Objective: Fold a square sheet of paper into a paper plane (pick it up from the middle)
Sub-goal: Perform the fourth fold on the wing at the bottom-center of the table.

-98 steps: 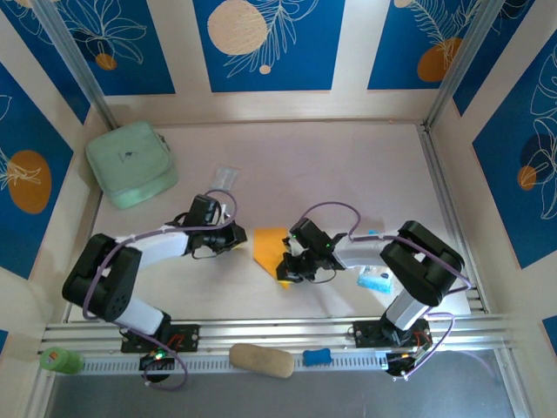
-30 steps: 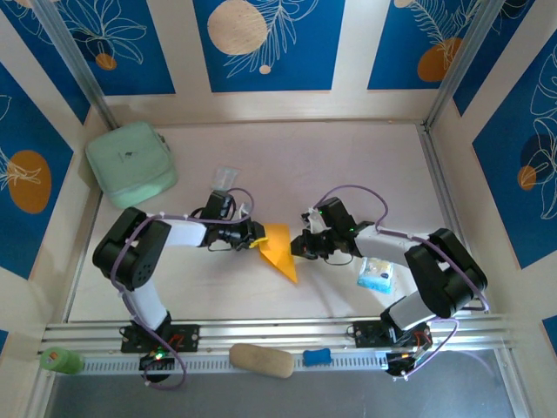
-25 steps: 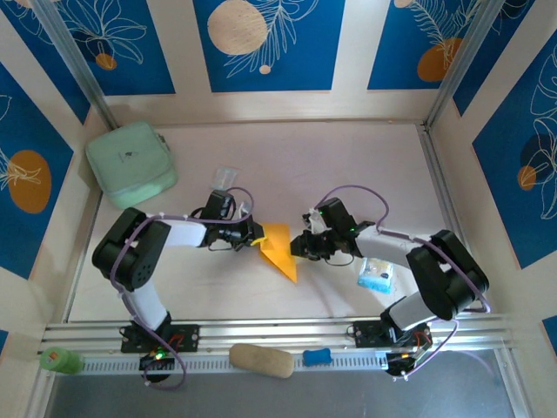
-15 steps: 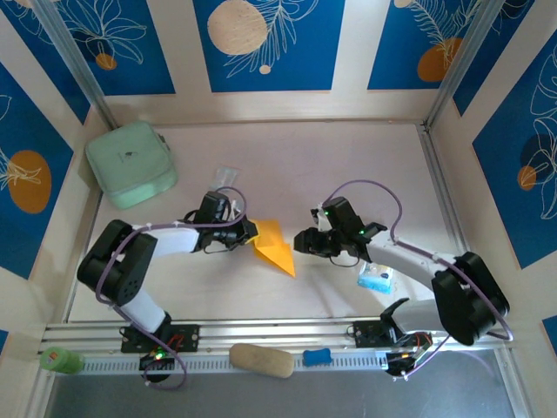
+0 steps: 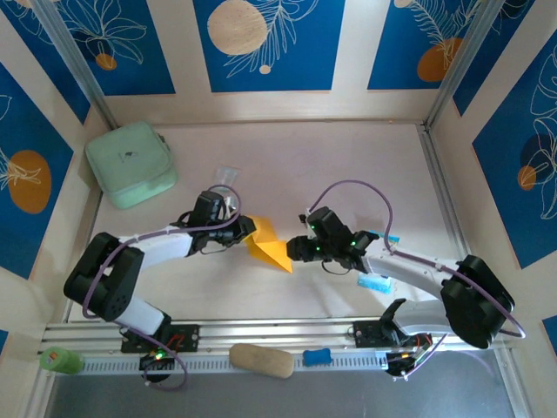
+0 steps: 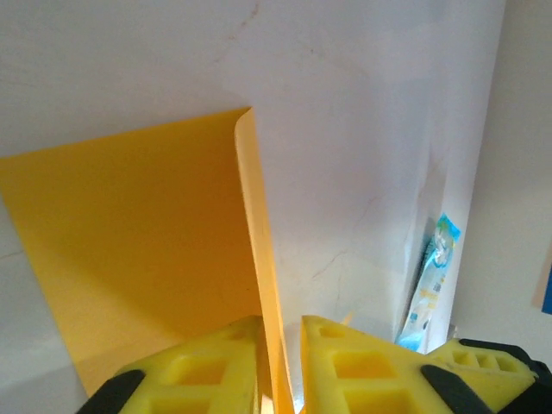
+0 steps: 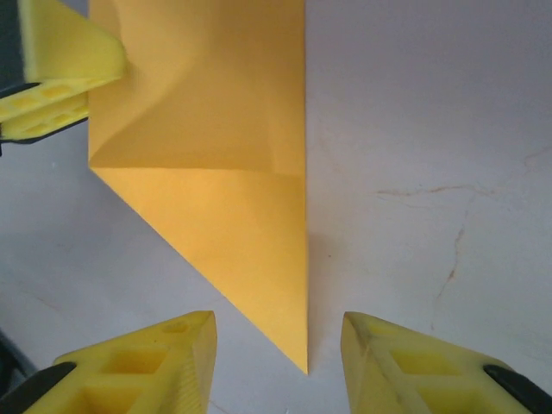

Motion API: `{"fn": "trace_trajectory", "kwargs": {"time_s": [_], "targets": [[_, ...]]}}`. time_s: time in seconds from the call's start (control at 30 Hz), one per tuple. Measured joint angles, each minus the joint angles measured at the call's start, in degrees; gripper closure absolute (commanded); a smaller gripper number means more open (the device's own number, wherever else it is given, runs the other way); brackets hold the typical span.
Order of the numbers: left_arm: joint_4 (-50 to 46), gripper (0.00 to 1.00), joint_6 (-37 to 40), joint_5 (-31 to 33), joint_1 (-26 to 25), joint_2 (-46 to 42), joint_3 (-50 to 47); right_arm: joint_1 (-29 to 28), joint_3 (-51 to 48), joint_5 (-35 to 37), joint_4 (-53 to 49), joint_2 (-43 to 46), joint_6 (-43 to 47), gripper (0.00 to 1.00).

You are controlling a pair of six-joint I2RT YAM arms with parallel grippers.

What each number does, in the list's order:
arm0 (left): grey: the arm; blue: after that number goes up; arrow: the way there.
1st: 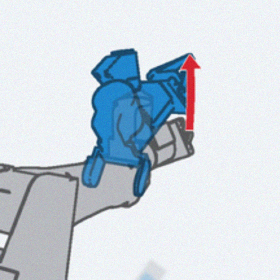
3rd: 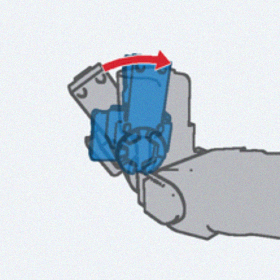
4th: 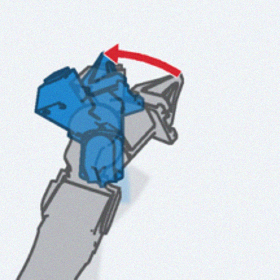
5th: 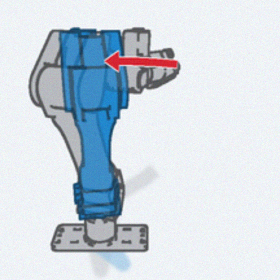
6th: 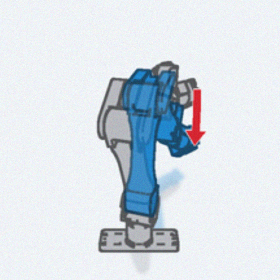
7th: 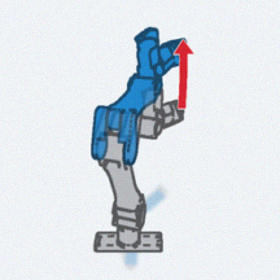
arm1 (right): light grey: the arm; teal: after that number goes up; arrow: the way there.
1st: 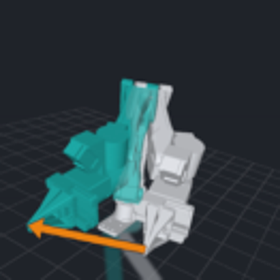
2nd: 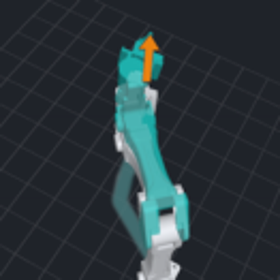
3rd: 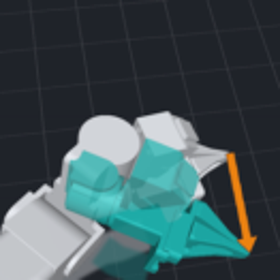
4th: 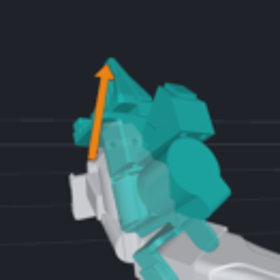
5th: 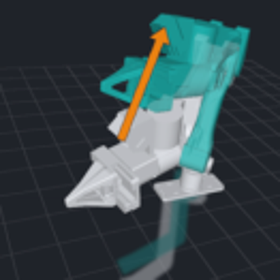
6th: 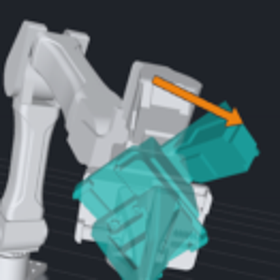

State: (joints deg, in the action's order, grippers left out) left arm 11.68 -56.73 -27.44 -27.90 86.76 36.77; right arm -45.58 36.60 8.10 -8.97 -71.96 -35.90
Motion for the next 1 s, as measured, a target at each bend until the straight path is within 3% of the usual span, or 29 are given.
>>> {"fn": "trace_trajectory", "kwargs": {"time_s": [0.37, 0.63, 1.0], "targets": [[2.9, 0.87, -0.5, -2.8, 0.0, 2.0, 0.0, -12.0, -4.2, 13.4, 9.2, 1.5, 14.2, 0.59], [2.8, 0.87, -0.5, -3.1, 0.0, 2.0, 0.0, -19.4, -3.2, 22.6, 14.8, -8.8, 25.2, 0.60], [2.3, 0.88, -0.5, -3.2, 0.0, 1.9, 0.0, -21.4, -0.3, 31.6, 16.8, -17.9, 29.5, 0.65]]}}
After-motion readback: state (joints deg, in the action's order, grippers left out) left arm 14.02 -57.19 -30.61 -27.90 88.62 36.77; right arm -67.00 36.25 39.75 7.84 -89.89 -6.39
